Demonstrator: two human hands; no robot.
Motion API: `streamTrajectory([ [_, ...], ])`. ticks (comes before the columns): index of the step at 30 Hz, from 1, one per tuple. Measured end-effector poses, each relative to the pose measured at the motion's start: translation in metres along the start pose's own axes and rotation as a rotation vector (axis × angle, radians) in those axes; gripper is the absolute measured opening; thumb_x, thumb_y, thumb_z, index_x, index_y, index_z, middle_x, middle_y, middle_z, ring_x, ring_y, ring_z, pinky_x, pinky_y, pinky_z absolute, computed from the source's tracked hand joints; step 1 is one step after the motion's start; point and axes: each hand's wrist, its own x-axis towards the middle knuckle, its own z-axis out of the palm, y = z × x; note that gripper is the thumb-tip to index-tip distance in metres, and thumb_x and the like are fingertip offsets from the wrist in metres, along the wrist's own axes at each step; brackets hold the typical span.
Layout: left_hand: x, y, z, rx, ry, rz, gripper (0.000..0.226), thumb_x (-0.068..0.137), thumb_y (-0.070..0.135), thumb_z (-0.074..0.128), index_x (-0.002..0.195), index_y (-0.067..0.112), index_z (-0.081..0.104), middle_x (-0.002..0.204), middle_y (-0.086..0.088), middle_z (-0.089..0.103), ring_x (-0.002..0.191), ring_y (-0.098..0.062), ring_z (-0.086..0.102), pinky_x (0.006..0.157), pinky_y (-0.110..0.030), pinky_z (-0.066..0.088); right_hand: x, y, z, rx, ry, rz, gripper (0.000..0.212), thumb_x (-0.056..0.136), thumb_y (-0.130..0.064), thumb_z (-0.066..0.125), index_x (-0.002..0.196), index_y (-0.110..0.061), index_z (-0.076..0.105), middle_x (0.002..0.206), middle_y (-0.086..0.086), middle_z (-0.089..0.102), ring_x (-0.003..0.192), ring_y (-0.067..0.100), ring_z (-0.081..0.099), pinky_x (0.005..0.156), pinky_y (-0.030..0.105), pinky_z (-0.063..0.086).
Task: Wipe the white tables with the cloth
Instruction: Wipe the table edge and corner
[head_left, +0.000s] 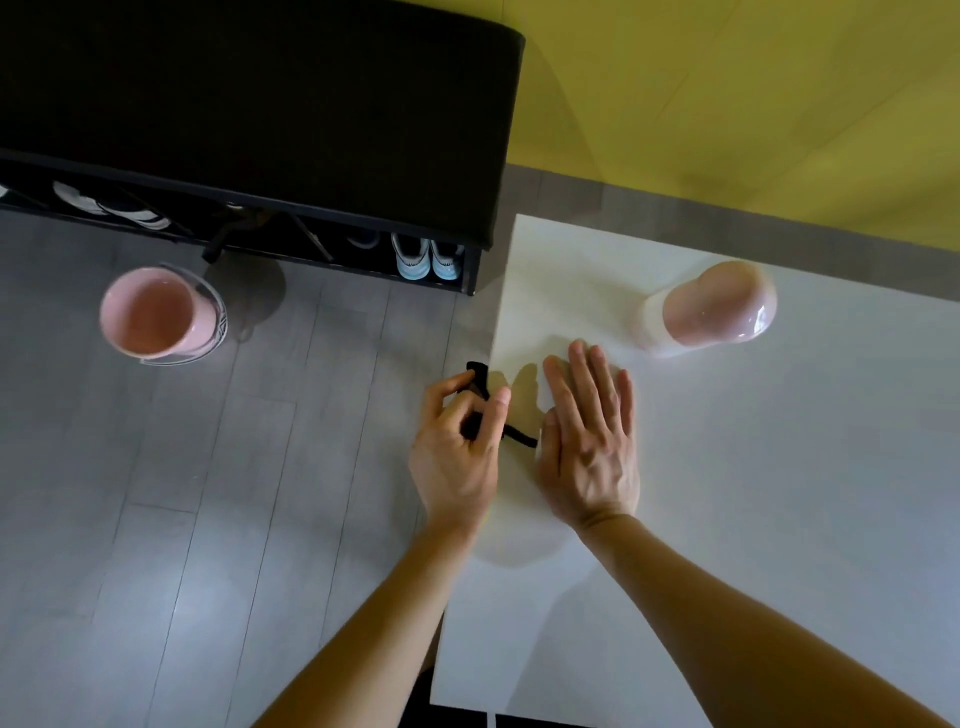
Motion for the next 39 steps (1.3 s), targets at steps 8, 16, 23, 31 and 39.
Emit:
streamTrajectory([
  [8, -0.006, -0.005, -0.002, 0.169, -0.144, 0.101, 0.076, 0.099, 0.05, 0.062, 0.163, 0.014, 0.041, 0.161, -0.004, 0.052, 0.139, -0.017, 0.059, 0.103, -0.004, 0.044, 0.0, -0.001, -0.003, 0.025, -0.024, -0.016, 0.055, 0.112, -0.027, 0.033, 0.161, -0.008, 0.05, 0.176, 0.015, 0.03, 0.167, 0.035, 0.018, 0.134, 0.064, 0.015],
  [16, -0.016, -0.006, -0.013, 0.138, -0.312, 0.152, 0.08, 0.107, 0.059, 0.047, 0.173, 0.036, 0.008, 0.18, 0.016, 0.017, 0.158, -0.003, 0.029, 0.124, -0.032, 0.043, 0.001, 0.0, -0.001, 0.009, -0.033, -0.017, 0.057, 0.107, -0.023, 0.039, 0.162, -0.008, 0.048, 0.177, 0.014, 0.028, 0.168, 0.034, 0.015, 0.134, 0.063, 0.014],
  [23, 0.079, 0.024, 0.038, 0.247, -0.189, 0.244, 0.081, 0.108, 0.058, 0.051, 0.171, 0.017, 0.022, 0.169, -0.01, 0.044, 0.133, -0.036, 0.066, 0.098, -0.046, 0.063, 0.0, 0.004, 0.002, 0.026, 0.01, -0.052, 0.052, 0.111, -0.018, 0.045, 0.162, -0.009, 0.049, 0.175, 0.014, 0.033, 0.167, 0.035, 0.02, 0.133, 0.064, 0.017],
  [31, -0.019, -0.016, -0.01, 0.171, -0.233, 0.267, 0.072, 0.108, 0.05, 0.049, 0.169, 0.022, 0.022, 0.169, -0.003, 0.044, 0.135, -0.027, 0.065, 0.099, -0.041, 0.064, 0.001, -0.002, 0.003, -0.016, 0.031, -0.018, 0.055, 0.104, -0.015, 0.042, 0.157, -0.006, 0.054, 0.174, 0.015, 0.036, 0.167, 0.033, 0.022, 0.132, 0.064, 0.02],
  [39, 0.117, 0.037, 0.054, 0.179, -0.177, 0.312, 0.07, 0.107, 0.037, 0.059, 0.167, 0.011, 0.033, 0.169, -0.011, 0.043, 0.14, -0.035, 0.06, 0.103, -0.05, 0.061, 0.002, 0.002, 0.004, -0.008, 0.059, -0.042, 0.049, 0.11, -0.017, 0.044, 0.157, -0.009, 0.055, 0.173, 0.013, 0.039, 0.166, 0.032, 0.024, 0.132, 0.062, 0.02],
])
